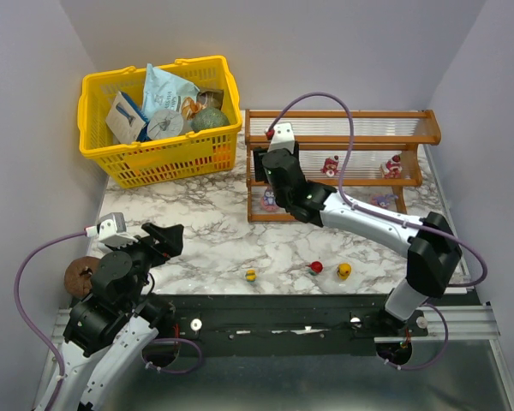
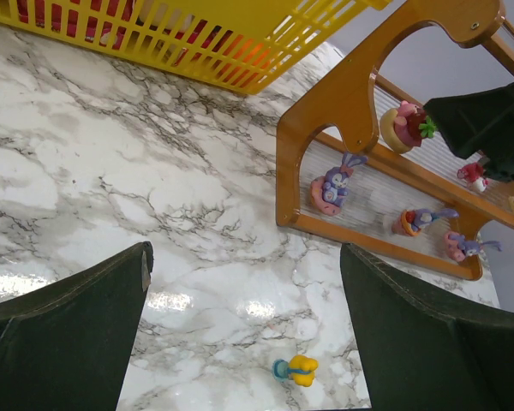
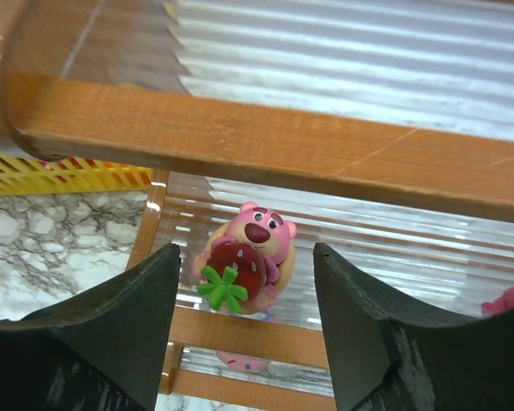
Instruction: Place and organize the plastic toys onto the shelf
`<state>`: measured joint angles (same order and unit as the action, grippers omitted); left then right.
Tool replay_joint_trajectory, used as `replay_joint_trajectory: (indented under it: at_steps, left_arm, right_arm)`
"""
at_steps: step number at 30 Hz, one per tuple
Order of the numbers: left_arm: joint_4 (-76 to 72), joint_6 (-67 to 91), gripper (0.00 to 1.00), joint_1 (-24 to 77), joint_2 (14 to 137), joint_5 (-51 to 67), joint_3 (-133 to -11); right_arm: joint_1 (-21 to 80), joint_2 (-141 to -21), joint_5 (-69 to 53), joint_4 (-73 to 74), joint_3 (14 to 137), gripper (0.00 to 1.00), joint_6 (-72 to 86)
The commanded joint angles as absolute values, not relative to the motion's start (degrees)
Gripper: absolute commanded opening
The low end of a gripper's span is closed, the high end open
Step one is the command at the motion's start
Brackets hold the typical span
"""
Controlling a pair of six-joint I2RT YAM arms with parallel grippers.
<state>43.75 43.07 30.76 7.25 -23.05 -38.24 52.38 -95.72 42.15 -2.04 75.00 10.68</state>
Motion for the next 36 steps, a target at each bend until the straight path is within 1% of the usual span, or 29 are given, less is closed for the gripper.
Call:
replay_joint_trajectory:
  at_steps: [1,6,9,15,18,21,22,24,25,26,27,28,29,30,31,32,33,36]
  left_arm:
    - [42.71,42.54,0.99,30.85,7.82,-22.50,-38.67]
    - [41.31,40.69,0.99,30.85,8.70,-19.52,-38.67]
    - [39.56,39.29,0.99,30.85,9.58,-17.85,-37.97]
    - [34.90,34.89,0.99,30.85,15.18,-6.87,-36.56]
    - [33.84,32.80,0.99,30.85,19.93,-3.70,-37.26]
    - [34.98,30.42,0.99,30.85,23.19,-5.87,-39.19]
    - [35.15,30.15,0.99,30.85,23.46,-6.67,-39.46]
    - [35.16,30.50,0.99,30.85,22.86,-8.17,-38.94]
    - [35.07,31.19,0.99,30.85,22.24,-8.52,-38.07]
    - [34.81,31.55,0.99,30.85,21.63,-8.61,-37.62]
    - [34.72,31.90,0.99,30.85,20.05,-8.87,-37.27]
    - [34.72,32.08,0.99,30.85,19.26,-9.40,-36.92]
    - [34.54,32.17,0.99,30.85,18.64,-9.58,-36.83]
    - [34.63,32.25,0.99,30.85,17.41,-9.93,-36.65]
    - [34.63,32.26,0.99,30.85,16.97,-10.02,-36.48]
    - [34.63,32.43,0.99,30.85,16.61,-10.19,-36.39]
    - [34.63,32.43,0.99,30.85,16.52,-10.28,-36.39]
    - [34.63,32.34,0.99,30.85,17.31,-9.93,-36.47]
  right_arm:
    - [51.94,-90.01,37.37,-1.94,73.13,0.74,11.25]
    - [52.03,-85.00,29.28,7.19,72.25,0.75,16.60]
    - [52.29,-79.73,25.50,10.80,68.04,0.75,21.34]
    - [54.31,-68.04,20.22,16.08,53.37,0.76,32.68]
    - [58.43,-65.13,20.82,16.17,47.65,0.77,35.94]
    - [66.69,-68.01,27.66,17.40,46.93,0.79,39.89]
    - [71.67,-69.25,30.03,17.75,47.19,0.79,41.38]
    - [76.00,-74.07,36.72,18.02,48.77,0.82,46.30]
    - [80.29,-75.83,39.09,18.02,49.56,0.83,47.88]
    - [82.16,-80.29,44.16,18.97,50.70,0.84,51.99]
    - [84.09,-82.51,46.64,19.68,51.84,0.86,53.95]
    - [86.90,-85.40,48.50,20.38,55.25,0.87,55.18]
    - [88.05,-87.87,51.39,24.57,57.37,0.88,59.28]
    - [88.94,-93.29,52.81,27.57,59.57,0.88,62.28]
    - [90.08,-95.60,53.78,30.99,64.38,0.88,65.62]
    - [90.44,-97.71,54.57,36.42,66.16,0.88,71.40]
    - [90.61,-100.87,54.32,37.00,67.31,0.88,72.24]
    - [90.79,-102.57,52.91,34.99,67.07,0.88,74.00]
